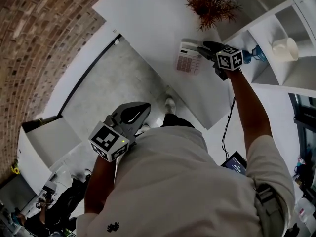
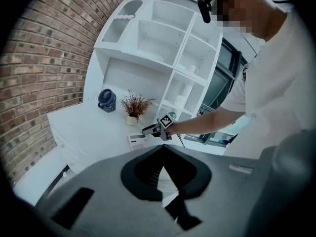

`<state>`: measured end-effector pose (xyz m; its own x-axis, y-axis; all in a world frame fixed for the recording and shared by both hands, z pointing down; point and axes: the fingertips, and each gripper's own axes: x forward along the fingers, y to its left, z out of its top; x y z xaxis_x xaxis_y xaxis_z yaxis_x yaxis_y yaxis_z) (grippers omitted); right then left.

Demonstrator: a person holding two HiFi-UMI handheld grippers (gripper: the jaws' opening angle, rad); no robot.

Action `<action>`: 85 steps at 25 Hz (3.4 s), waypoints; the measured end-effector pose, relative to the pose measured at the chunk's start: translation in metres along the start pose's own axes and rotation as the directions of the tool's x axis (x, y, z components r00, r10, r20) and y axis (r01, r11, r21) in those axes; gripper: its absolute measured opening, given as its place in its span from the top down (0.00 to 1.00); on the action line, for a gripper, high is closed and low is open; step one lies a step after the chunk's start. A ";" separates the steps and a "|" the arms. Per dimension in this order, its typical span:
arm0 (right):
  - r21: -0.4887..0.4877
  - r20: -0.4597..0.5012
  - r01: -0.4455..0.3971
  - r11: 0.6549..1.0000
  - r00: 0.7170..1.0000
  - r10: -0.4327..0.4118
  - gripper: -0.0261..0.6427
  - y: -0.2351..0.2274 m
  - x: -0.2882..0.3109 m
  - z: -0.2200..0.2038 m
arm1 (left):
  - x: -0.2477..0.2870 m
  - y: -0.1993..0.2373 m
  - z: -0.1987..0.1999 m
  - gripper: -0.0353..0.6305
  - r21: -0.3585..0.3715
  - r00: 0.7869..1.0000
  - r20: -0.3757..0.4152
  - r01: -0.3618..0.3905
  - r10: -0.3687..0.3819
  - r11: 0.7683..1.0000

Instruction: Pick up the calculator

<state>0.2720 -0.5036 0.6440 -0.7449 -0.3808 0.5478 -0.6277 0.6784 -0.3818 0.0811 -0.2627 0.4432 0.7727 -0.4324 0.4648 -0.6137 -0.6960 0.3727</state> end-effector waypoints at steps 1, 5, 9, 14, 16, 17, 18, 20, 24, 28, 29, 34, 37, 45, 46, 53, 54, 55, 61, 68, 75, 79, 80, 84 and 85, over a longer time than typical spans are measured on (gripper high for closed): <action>0.004 -0.009 -0.014 1.000 1.000 0.014 0.64 -0.002 0.005 -0.001 | 0.000 0.002 0.000 0.94 -0.007 1.000 0.000 -0.006 0.006 1.000; 0.022 -0.057 -0.111 0.994 0.992 0.112 0.64 0.002 0.023 -0.008 | 0.004 0.010 -0.002 0.94 -0.023 0.999 -0.004 -0.032 0.032 0.999; 0.032 -0.089 -0.182 0.983 0.979 0.184 0.65 0.010 0.035 -0.011 | 0.006 0.014 0.000 0.94 -0.026 0.999 -0.008 -0.043 0.042 0.999; 0.024 -0.126 -0.238 0.971 0.963 0.239 0.73 0.018 0.043 -0.010 | 0.008 0.020 0.001 0.94 -0.042 0.998 -0.005 -0.061 0.061 0.997; 0.021 -0.141 -0.246 0.969 0.959 0.247 0.77 0.018 0.044 -0.012 | 0.010 0.021 0.003 0.94 -0.041 0.998 -0.001 -0.065 0.065 0.997; 0.026 -0.143 -0.251 0.968 0.957 0.252 0.78 0.018 0.044 -0.013 | 0.011 0.021 0.003 0.94 -0.041 0.998 0.001 -0.065 0.065 0.997; 0.035 -0.141 -0.257 0.966 0.956 0.259 0.79 0.019 0.044 -0.014 | 0.011 0.021 0.004 0.94 -0.040 0.998 0.002 -0.066 0.066 0.997; 0.065 -0.126 -0.271 0.960 0.952 0.277 0.81 0.021 0.042 -0.014 | 0.010 0.023 0.003 0.94 -0.042 0.998 0.002 -0.070 0.070 0.997; 0.127 -0.081 -0.293 0.948 0.949 0.304 0.84 0.028 0.036 -0.010 | 0.006 0.024 0.003 0.94 -0.045 0.997 0.011 -0.077 0.078 0.996; 0.145 -0.044 -0.296 0.944 0.951 0.305 0.86 0.037 0.028 -0.005 | 0.000 0.021 -0.001 0.94 -0.045 0.998 0.013 -0.065 0.066 0.997; 0.144 -0.036 -0.297 0.944 0.952 0.305 0.87 0.039 0.026 -0.003 | -0.001 0.020 -0.002 0.94 -0.043 0.998 0.014 -0.061 0.062 0.997; 0.124 -0.023 -0.280 0.952 0.958 0.285 0.87 0.055 0.017 0.006 | -0.011 0.014 -0.004 0.94 -0.028 0.999 0.024 -0.045 0.046 0.999; 0.111 -0.024 -0.255 0.961 0.966 0.259 0.87 0.063 0.012 0.009 | -0.021 0.011 -0.004 0.94 -0.020 0.999 0.040 -0.032 0.033 0.999; 0.097 0.043 -0.211 0.973 0.977 0.207 0.87 0.092 -0.008 0.030 | -0.058 0.003 -0.017 0.94 -0.003 0.998 0.063 -0.008 0.008 1.000; 0.093 0.052 -0.207 0.974 0.978 0.203 0.87 0.098 -0.011 0.033 | -0.063 0.002 -0.018 0.94 0.000 0.998 0.067 -0.006 0.006 1.000; 0.072 0.104 -0.201 0.977 0.976 0.193 0.87 0.147 -0.025 0.047 | -0.104 -0.006 -0.036 0.94 0.020 0.996 0.092 0.010 -0.012 1.000; 0.068 0.109 -0.203 0.977 0.975 0.194 0.87 0.156 -0.027 0.048 | -0.110 -0.007 -0.038 0.94 0.024 0.995 0.098 0.013 -0.015 1.000; 0.063 0.115 -0.204 0.977 0.974 0.196 0.87 0.164 -0.028 0.050 | -0.116 -0.008 -0.040 0.94 0.027 0.994 0.103 0.015 -0.017 1.000; 0.046 0.146 -0.225 0.973 0.965 0.216 0.87 0.215 -0.035 0.054 | -0.148 -0.019 -0.061 0.94 0.040 0.992 0.124 0.029 -0.034 0.999; 0.021 0.161 -0.236 0.972 0.960 0.230 0.87 0.268 -0.044 0.049 | -0.183 -0.036 -0.088 0.94 0.046 0.989 0.143 0.041 -0.047 0.998; 0.003 0.169 -0.257 0.966 0.953 0.253 0.87 0.326 -0.052 0.038 | -0.214 -0.054 -0.117 0.94 0.048 0.987 0.148 0.057 -0.063 0.997; -0.004 0.171 -0.276 0.961 0.947 0.273 0.87 0.354 -0.055 0.028 | -0.227 -0.063 -0.131 0.94 0.048 0.986 0.152 0.060 -0.067 0.997; -0.005 0.171 -0.279 0.960 0.946 0.276 0.88 0.359 -0.056 0.026 | -0.230 -0.065 -0.134 0.94 0.049 0.986 0.154 0.061 -0.067 0.997; -0.005 0.173 -0.289 0.957 0.943 0.285 0.87 0.377 -0.059 0.018 | -0.237 -0.073 -0.142 0.94 0.053 0.985 0.158 0.066 -0.074 0.996; -0.005 0.175 -0.291 0.957 0.942 0.288 0.88 0.381 -0.061 0.016 | -0.239 -0.076 -0.144 0.94 0.055 0.984 0.159 0.068 -0.076 0.996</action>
<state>0.0742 -0.2319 0.4529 -0.9215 -0.2734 0.2757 -0.3823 0.7633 -0.5208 -0.0803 -0.0241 0.4202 0.8332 -0.4636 0.3013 -0.5495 -0.7546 0.3585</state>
